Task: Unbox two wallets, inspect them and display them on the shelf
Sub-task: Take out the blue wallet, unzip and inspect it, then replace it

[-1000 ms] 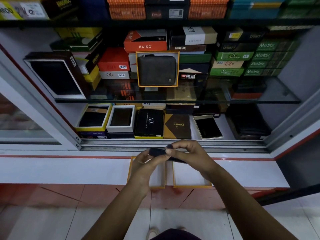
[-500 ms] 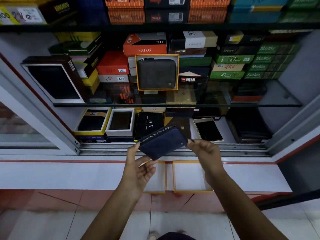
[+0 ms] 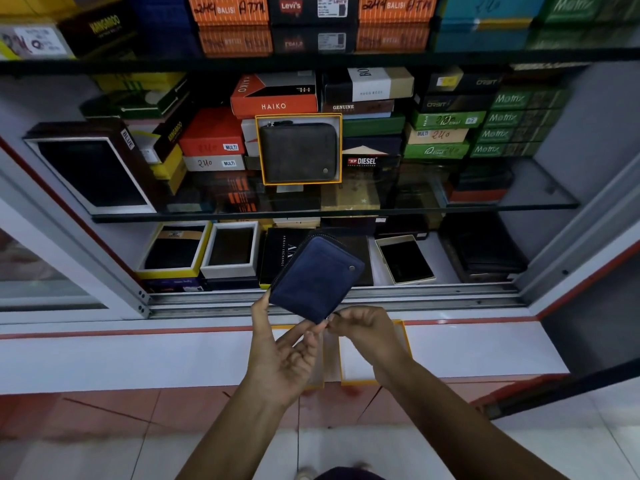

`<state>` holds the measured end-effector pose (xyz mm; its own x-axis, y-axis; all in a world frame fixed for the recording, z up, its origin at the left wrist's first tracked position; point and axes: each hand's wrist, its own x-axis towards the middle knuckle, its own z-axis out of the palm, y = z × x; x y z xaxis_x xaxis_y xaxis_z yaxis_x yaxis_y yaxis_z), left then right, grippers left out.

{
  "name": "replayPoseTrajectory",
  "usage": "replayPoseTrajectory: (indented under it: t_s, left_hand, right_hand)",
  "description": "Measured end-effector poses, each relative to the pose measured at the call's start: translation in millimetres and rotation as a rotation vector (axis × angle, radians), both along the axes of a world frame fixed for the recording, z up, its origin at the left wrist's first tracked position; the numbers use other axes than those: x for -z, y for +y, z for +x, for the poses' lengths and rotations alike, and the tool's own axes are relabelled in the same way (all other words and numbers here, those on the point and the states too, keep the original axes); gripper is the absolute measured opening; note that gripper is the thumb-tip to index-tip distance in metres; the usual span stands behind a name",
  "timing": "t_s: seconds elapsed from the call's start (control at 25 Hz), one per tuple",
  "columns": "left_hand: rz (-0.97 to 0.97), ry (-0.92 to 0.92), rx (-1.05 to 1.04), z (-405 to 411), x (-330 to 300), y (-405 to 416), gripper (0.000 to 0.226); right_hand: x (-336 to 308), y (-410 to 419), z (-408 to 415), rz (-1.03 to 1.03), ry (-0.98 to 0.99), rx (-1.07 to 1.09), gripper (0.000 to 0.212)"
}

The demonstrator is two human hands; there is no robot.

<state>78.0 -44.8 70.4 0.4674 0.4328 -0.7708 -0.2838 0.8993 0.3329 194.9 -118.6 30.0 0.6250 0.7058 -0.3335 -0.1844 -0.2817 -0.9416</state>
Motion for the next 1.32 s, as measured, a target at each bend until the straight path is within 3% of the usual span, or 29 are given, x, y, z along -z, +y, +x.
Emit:
replayPoseTrajectory:
  t_s: [0.16, 0.28, 0.36, 0.56, 0.72, 0.92, 1.0, 1.2, 1.32]
  left_hand:
    - [0.004, 0.001, -0.025, -5, 4, -3, 0.085]
    - [0.073, 0.032, -0.038, -6, 7, -3, 0.082]
    - [0.141, 0.047, -0.025, -2, 5, -3, 0.075]
    - [0.213, 0.007, 0.024, 14, -8, -7, 0.065]
    - [0.126, -0.066, -0.008, 10, -9, 0, 0.079]
    - [0.119, -0.204, 0.003, 10, -6, -2, 0.080]
    - [0.134, -0.282, -0.009, 11, -5, 0, 0.080]
    - [0.042, -0.433, -0.098, 12, 2, 13, 0.080]
    - [0.035, -0.482, -0.071, 11, 4, 16, 0.079]
  right_hand:
    - [1, -1, -6, -0.019, -0.040, 0.000, 0.032]
    - [-14, -4, -9, 0.032, 0.017, 0.073, 0.024]
    - [-26, -4, -7, 0.072, 0.091, 0.167, 0.016]
    - [-43, -7, 5, 0.103, 0.252, 0.256, 0.022]
    - [-47, -13, 1, 0.198, 0.310, 0.201, 0.014]
    - [-55, -10, 2, 0.292, 0.580, 0.298, 0.014]
    - [-61, -9, 1, 0.314, 0.520, 0.254, 0.016]
    - [-69, -3, -4, 0.401, 0.079, 0.120, 0.014]
    - [-70, 1, 3, 0.369, 0.096, 0.072, 0.018]
